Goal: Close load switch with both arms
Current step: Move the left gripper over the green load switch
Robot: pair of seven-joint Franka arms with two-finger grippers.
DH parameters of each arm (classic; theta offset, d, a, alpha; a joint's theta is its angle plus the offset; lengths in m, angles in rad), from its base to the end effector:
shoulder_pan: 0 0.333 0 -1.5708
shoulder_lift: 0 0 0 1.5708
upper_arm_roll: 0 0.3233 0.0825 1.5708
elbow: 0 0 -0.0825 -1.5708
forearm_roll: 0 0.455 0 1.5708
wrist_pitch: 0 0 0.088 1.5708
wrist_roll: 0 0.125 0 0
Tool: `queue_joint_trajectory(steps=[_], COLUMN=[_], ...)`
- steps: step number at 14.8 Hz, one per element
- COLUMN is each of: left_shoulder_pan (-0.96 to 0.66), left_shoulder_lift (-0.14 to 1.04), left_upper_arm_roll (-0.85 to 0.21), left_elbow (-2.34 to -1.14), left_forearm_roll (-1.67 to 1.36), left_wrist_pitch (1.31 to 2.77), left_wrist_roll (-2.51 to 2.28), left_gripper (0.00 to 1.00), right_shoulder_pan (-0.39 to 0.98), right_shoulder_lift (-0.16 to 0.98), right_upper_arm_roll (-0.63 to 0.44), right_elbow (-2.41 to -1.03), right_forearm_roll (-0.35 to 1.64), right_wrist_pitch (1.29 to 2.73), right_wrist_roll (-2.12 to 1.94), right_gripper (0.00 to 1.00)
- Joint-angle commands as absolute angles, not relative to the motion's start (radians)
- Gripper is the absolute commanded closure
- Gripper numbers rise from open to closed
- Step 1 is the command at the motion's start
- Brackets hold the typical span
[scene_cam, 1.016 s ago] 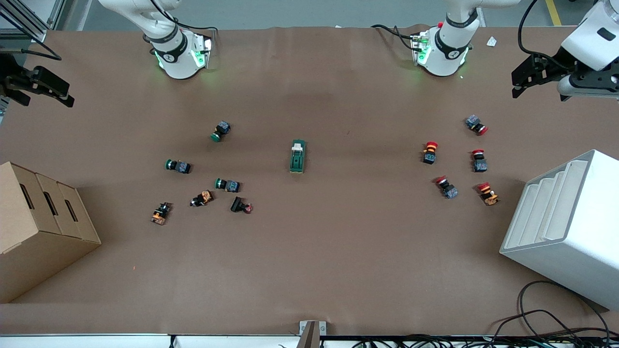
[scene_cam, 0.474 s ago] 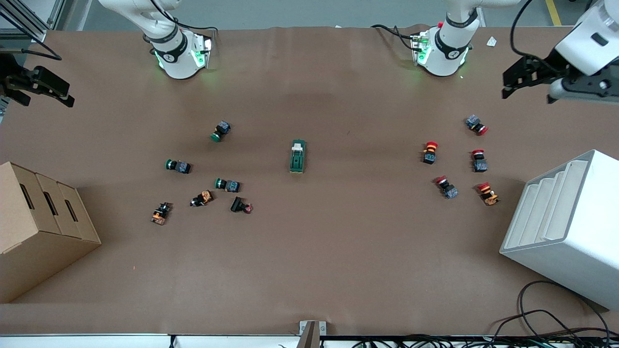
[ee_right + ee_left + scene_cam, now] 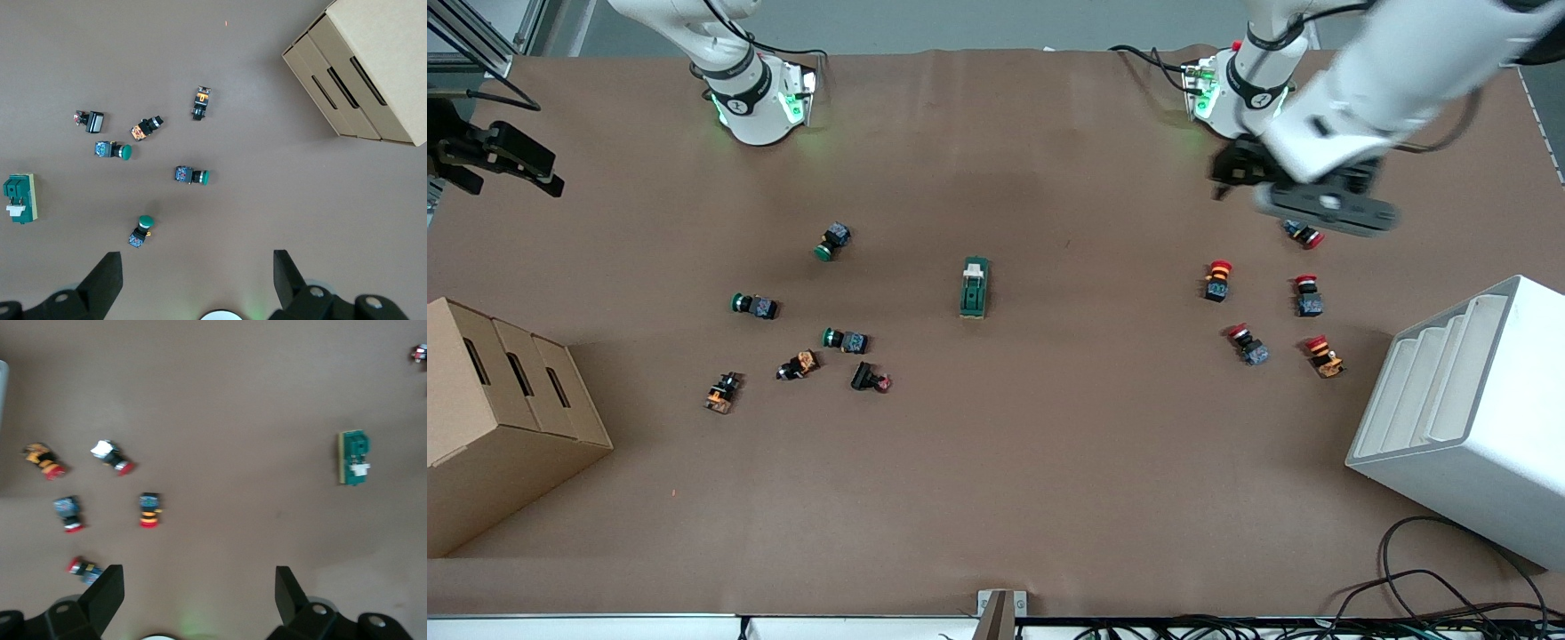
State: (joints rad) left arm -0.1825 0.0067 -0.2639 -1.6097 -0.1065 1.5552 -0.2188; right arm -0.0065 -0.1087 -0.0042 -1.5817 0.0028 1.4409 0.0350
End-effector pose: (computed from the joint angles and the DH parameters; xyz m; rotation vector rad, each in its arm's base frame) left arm 0.5565 -0.2807 0.5881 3.0364 -0.3447 -0.1422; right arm 0.5756 -0.0059 0.6621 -3.1375 0.0712 0.0504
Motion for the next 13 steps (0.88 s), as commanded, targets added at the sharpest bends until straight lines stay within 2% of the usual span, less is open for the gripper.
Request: queue_joint_trajectory(steps=[1, 4, 8, 13], left_shoulder_pan=[-0.19, -0.242, -0.418, -0.647], left_shoulder_lift=[0.031, 0.087, 0.217, 0.426], left_upper_arm_roll=[-0.413, -0.526, -0.532, -0.532], left_elbow=[-1.626, -1.654, -1.652, -1.651], left_forearm_roll=[-0.08, 0.0, 0.191, 0.507], left_wrist_pitch=[1.642, 1.773, 1.939, 2.043], left_wrist_roll=[-0.358, -0.561, -0.78, -1.2], left_gripper=[0.0, 0.0, 0.0, 0.0], right_shoulder_pan=[-0.009, -0.008, -0.008, -0.014], right_shoulder_lift=[-0.138, -0.138, -0.135, -0.126], right_upper_arm_roll=[-0.002, -0.002, 0.003, 0.002], right_elbow=[-1.608, -1.608, -1.591, -1.549], right_forearm_roll=[0.014, 0.014, 0.014, 0.014], right_wrist_pitch=[1.437, 1.437, 1.431, 1.43], right_wrist_roll=[0.034, 0.034, 0.046, 0.041], right_gripper=[0.0, 0.0, 0.0, 0.0])
